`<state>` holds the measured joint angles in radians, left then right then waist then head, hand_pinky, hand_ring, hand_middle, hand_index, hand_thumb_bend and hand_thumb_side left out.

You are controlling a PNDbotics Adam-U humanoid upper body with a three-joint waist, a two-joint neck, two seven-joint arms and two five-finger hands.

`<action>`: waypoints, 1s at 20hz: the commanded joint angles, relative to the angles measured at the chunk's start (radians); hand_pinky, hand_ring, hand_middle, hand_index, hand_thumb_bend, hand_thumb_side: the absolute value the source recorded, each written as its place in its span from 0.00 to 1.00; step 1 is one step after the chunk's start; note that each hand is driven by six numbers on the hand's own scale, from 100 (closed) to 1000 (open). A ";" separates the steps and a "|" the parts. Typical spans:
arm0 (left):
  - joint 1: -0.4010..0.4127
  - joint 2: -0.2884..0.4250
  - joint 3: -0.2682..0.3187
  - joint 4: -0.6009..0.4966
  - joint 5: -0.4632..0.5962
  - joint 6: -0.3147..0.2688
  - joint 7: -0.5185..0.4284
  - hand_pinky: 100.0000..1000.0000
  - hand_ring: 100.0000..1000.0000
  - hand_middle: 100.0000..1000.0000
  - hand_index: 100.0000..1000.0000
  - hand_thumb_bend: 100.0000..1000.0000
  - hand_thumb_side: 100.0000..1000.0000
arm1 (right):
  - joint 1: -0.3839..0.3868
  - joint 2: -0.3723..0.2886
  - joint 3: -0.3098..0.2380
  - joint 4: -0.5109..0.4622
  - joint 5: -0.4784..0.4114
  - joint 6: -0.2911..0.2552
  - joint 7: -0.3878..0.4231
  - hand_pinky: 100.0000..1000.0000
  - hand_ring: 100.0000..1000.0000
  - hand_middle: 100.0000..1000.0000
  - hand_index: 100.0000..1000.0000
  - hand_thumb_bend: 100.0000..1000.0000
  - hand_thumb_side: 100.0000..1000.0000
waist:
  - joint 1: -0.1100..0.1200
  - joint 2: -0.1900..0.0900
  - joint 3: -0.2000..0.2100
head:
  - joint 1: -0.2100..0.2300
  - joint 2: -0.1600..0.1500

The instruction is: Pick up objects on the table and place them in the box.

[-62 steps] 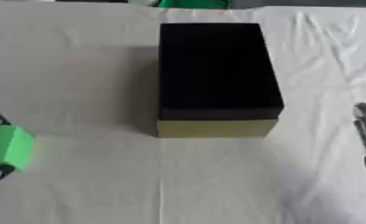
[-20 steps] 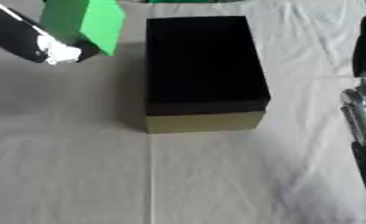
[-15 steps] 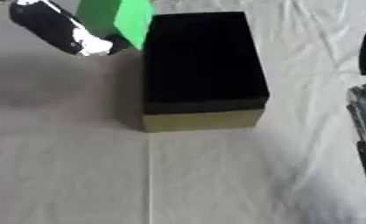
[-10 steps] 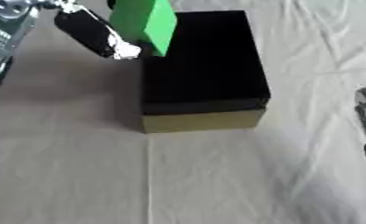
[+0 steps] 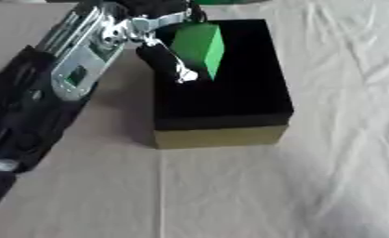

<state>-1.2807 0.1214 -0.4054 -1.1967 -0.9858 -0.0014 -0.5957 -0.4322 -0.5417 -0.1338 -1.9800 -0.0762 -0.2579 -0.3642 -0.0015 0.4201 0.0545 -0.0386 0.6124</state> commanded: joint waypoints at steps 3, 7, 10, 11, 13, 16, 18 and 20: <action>0.000 -0.033 0.025 0.065 -0.079 0.006 0.039 0.52 0.58 0.60 0.66 0.00 0.33 | -0.008 -0.007 -0.008 -0.020 -0.012 -0.004 -0.001 0.86 0.77 0.78 0.80 0.00 1.00 | -0.008 -0.019 -0.004 | 0.013 -0.026; 0.009 -0.050 0.028 0.093 -0.082 0.001 0.061 0.53 0.58 0.60 0.67 0.00 0.32 | -0.010 0.001 -0.005 -0.020 -0.015 -0.002 0.001 0.86 0.77 0.78 0.80 0.00 1.00 | -0.012 -0.016 -0.009 | 0.022 -0.032; 0.011 -0.063 0.028 0.100 -0.085 0.002 0.090 0.52 0.58 0.60 0.67 0.00 0.33 | -0.012 0.011 -0.002 -0.020 -0.018 0.000 0.006 0.86 0.77 0.78 0.80 0.00 1.00 | -0.013 -0.013 -0.018 | 0.030 -0.037; 0.011 -0.066 0.028 0.102 -0.089 0.003 0.098 0.53 0.58 0.60 0.67 0.00 0.33 | -0.011 0.014 -0.002 -0.020 -0.019 0.000 0.006 0.86 0.77 0.78 0.80 0.00 1.00 | -0.013 -0.012 -0.021 | 0.032 -0.038; 0.010 -0.068 0.027 0.103 -0.107 0.005 0.118 0.53 0.58 0.60 0.67 0.00 0.33 | -0.009 0.018 -0.003 -0.020 -0.020 0.001 0.006 0.86 0.77 0.78 0.80 0.00 1.00 | -0.013 -0.010 -0.026 | 0.036 -0.041; 0.012 -0.069 0.030 0.106 -0.139 0.008 0.146 0.54 0.58 0.61 0.68 0.00 0.34 | -0.006 0.022 -0.003 -0.020 -0.020 0.003 0.008 0.86 0.77 0.78 0.80 0.00 1.00 | -0.012 -0.009 -0.030 | 0.037 -0.045; 0.013 -0.071 0.033 0.115 -0.162 0.009 0.155 0.54 0.59 0.62 0.69 0.05 0.34 | -0.005 0.024 -0.002 -0.020 -0.021 0.004 0.009 0.86 0.77 0.78 0.80 0.00 1.00 | -0.011 -0.008 -0.032 | 0.037 -0.045; 0.015 -0.072 0.034 0.120 -0.176 0.004 0.158 0.56 0.61 0.64 0.71 0.15 0.37 | -0.004 0.027 -0.001 -0.020 -0.023 0.006 0.010 0.86 0.77 0.78 0.80 0.00 1.00 | -0.010 -0.007 -0.032 | 0.035 -0.047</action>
<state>-1.2499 0.0509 -0.3832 -1.0688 -1.1489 0.0038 -0.4460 -0.4309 -0.5020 -0.1315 -1.9800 -0.0911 -0.2516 -0.3574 -0.0081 0.4329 0.0256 -0.0031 0.5769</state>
